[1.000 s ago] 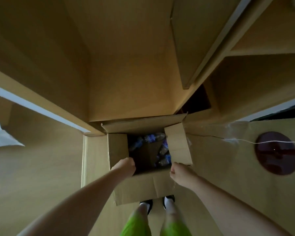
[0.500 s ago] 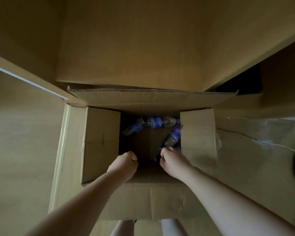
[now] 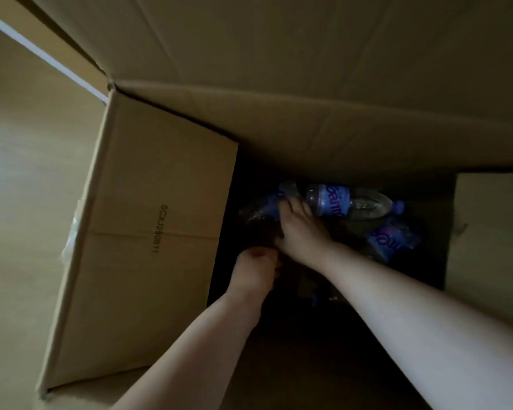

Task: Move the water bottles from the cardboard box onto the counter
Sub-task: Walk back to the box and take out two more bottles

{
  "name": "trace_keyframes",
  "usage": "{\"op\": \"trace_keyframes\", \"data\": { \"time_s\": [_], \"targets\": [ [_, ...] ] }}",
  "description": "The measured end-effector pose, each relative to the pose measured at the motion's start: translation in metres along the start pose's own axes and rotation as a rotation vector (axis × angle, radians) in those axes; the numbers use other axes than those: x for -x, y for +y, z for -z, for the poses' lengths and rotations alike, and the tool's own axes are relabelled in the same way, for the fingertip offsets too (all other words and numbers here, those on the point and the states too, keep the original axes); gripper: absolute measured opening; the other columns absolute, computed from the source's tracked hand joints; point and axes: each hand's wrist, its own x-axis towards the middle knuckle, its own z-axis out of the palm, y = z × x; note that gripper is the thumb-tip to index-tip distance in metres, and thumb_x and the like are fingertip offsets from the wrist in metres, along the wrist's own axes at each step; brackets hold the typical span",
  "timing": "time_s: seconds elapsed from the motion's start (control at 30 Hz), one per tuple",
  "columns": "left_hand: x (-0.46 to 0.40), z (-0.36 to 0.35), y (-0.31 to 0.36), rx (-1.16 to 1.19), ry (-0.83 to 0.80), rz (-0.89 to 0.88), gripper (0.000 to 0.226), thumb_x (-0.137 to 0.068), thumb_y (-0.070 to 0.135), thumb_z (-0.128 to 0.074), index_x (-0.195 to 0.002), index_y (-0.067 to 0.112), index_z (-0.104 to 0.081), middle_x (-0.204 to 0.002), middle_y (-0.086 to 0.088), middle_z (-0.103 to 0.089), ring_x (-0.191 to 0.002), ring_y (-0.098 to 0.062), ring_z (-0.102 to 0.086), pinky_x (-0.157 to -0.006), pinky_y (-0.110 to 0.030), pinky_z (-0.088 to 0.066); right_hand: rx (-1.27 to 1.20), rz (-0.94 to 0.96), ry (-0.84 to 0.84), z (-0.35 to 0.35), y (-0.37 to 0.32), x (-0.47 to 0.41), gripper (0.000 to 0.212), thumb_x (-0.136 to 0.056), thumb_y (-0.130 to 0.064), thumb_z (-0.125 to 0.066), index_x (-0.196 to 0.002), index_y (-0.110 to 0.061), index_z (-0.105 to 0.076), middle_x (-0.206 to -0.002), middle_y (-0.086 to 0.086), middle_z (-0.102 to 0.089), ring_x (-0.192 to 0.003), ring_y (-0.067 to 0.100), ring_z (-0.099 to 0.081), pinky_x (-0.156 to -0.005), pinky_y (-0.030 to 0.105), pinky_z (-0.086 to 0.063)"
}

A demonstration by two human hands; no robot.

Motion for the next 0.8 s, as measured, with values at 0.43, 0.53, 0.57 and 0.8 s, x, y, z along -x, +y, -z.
{"op": "trace_keyframes", "data": {
  "time_s": [0.43,0.53,0.57,0.8],
  "targets": [
    [-0.033,-0.024,-0.027,-0.150,-0.022,0.115,0.021,-0.098,0.008,-0.044,-0.091,0.011,-0.063,-0.112,-0.017,-0.067,-0.093,-0.024,-0.061,-0.069,-0.023,-0.045,0.734,0.018,-0.107,-0.037,0.006,-0.061,0.077,-0.094,-0.051,-0.043,-0.154,-0.028,-0.002,-0.161,0.009,0.002,-0.147,0.034,0.006,-0.111,0.064,0.010],
    [-0.030,-0.022,-0.030,-0.157,-0.024,0.123,0.031,-0.098,0.006,-0.042,-0.072,0.018,-0.055,-0.088,-0.008,-0.063,-0.072,-0.016,-0.057,-0.049,-0.013,-0.043,0.689,0.091,-0.182,-0.038,0.011,-0.057,0.075,-0.096,-0.045,-0.044,-0.154,-0.024,-0.002,-0.159,0.008,-0.017,-0.146,0.032,-0.012,-0.115,0.057,0.003],
    [-0.029,-0.022,-0.031,-0.166,-0.020,0.124,0.033,-0.098,0.006,-0.041,-0.071,0.019,-0.054,-0.081,-0.005,-0.059,-0.067,-0.012,-0.053,-0.043,-0.011,-0.040,0.628,0.091,-0.187,-0.040,0.013,-0.051,0.075,-0.095,-0.042,-0.047,-0.154,-0.021,-0.006,-0.156,0.009,-0.026,-0.143,0.030,-0.022,-0.116,0.053,-0.004],
    [-0.009,-0.012,-0.024,-0.200,0.002,0.100,0.032,-0.100,0.007,-0.042,-0.072,0.022,-0.047,-0.086,-0.003,-0.056,-0.074,-0.016,-0.054,-0.059,-0.018,-0.043,-0.438,-0.378,-0.100,-0.053,0.026,0.026,0.073,-0.073,-0.051,-0.075,-0.126,-0.014,-0.041,-0.127,0.011,-0.058,-0.115,0.029,-0.058,-0.085,0.030,-0.044]
  ]
}}
